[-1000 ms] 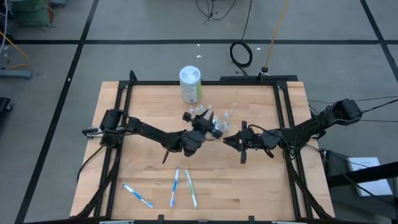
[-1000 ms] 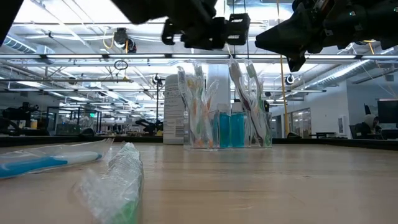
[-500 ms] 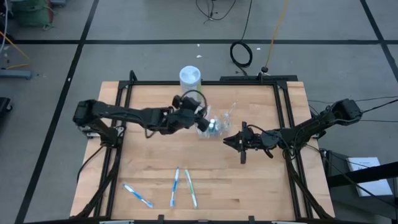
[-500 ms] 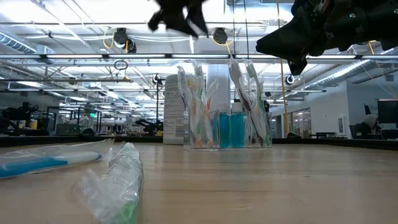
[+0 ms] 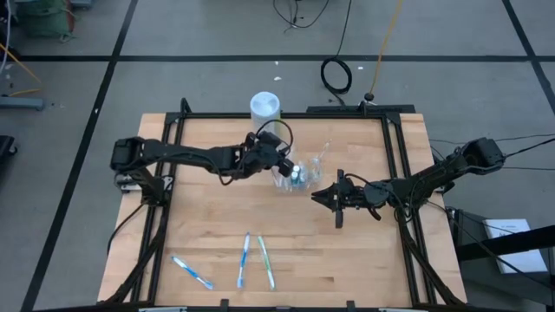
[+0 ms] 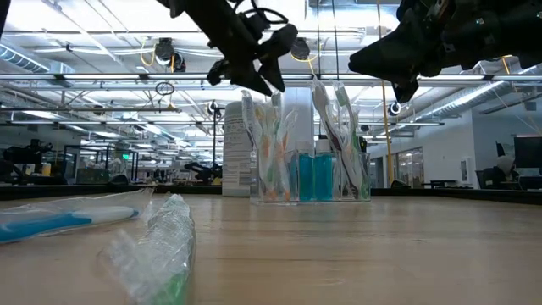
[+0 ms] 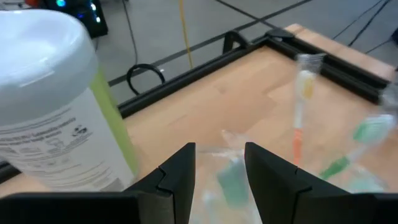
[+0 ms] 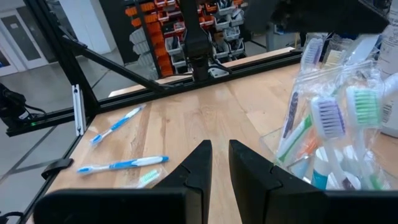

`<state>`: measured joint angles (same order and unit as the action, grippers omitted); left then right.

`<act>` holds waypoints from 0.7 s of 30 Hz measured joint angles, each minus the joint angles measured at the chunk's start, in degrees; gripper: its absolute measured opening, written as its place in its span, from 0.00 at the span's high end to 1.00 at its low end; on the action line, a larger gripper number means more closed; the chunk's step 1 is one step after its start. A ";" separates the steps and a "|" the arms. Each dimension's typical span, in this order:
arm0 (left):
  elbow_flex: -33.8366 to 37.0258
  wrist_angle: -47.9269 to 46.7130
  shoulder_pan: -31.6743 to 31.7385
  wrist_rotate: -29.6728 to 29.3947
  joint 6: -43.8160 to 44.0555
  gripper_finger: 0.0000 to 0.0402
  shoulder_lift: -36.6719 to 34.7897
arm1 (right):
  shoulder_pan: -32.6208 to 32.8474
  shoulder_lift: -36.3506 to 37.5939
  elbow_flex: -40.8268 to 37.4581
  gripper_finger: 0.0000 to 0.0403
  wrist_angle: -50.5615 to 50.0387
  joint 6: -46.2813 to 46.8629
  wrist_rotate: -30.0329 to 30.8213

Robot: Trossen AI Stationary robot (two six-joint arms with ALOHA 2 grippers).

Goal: Pick & Place toothbrushing station
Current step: Put the green toothbrush into the transparent organizer

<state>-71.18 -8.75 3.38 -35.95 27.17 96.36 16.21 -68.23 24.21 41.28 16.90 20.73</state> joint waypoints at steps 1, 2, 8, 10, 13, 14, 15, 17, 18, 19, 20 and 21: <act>0.02 -0.17 0.25 0.03 -0.05 0.64 0.04 | 0.00 0.00 0.00 0.89 0.00 -0.02 0.00; 0.02 -0.14 0.48 0.05 -0.14 0.65 0.04 | 0.00 0.00 0.00 0.89 0.00 -0.02 0.00; 0.02 -0.15 0.59 3.53 -1.59 0.82 -0.03 | 0.00 0.00 0.00 0.89 -0.08 -0.02 0.04; 0.02 -0.13 0.47 4.27 -1.78 0.91 -0.03 | 0.00 0.00 0.00 0.89 -0.20 -0.02 0.04; 0.02 -0.13 -0.13 4.44 -1.56 0.98 -0.03 | 0.00 0.00 0.00 0.89 -0.20 -0.02 0.06; 0.02 -0.13 -0.46 4.42 -1.54 0.98 -0.03 | 0.00 0.00 0.00 0.89 -0.20 -0.02 0.07; 0.02 -0.13 -0.91 4.42 -1.58 0.97 -0.03 | 0.00 0.00 0.00 0.89 -0.20 -0.02 0.07; 0.01 -0.36 -2.05 4.41 -1.82 0.96 -0.03 | 0.00 0.00 0.00 0.89 -0.21 -0.02 0.07; 0.00 -0.63 -2.67 4.39 -1.82 0.97 -0.03 | 0.00 0.00 0.00 0.89 -0.28 -0.02 0.07; -0.02 -1.01 -3.21 4.37 -1.82 0.97 -0.03 | 0.00 0.00 0.00 0.89 -0.42 -0.02 0.08; -0.02 -1.57 -3.77 4.33 -1.82 0.98 -0.03 | 0.00 0.00 0.00 0.89 -0.46 -0.02 0.08; -0.02 -2.29 -4.26 4.27 -1.82 0.99 -0.03 | 0.00 0.00 0.00 0.89 -0.45 -0.02 0.08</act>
<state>-71.20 -11.04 -0.89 -31.68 25.34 96.33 16.21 -68.23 24.21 40.83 16.88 20.81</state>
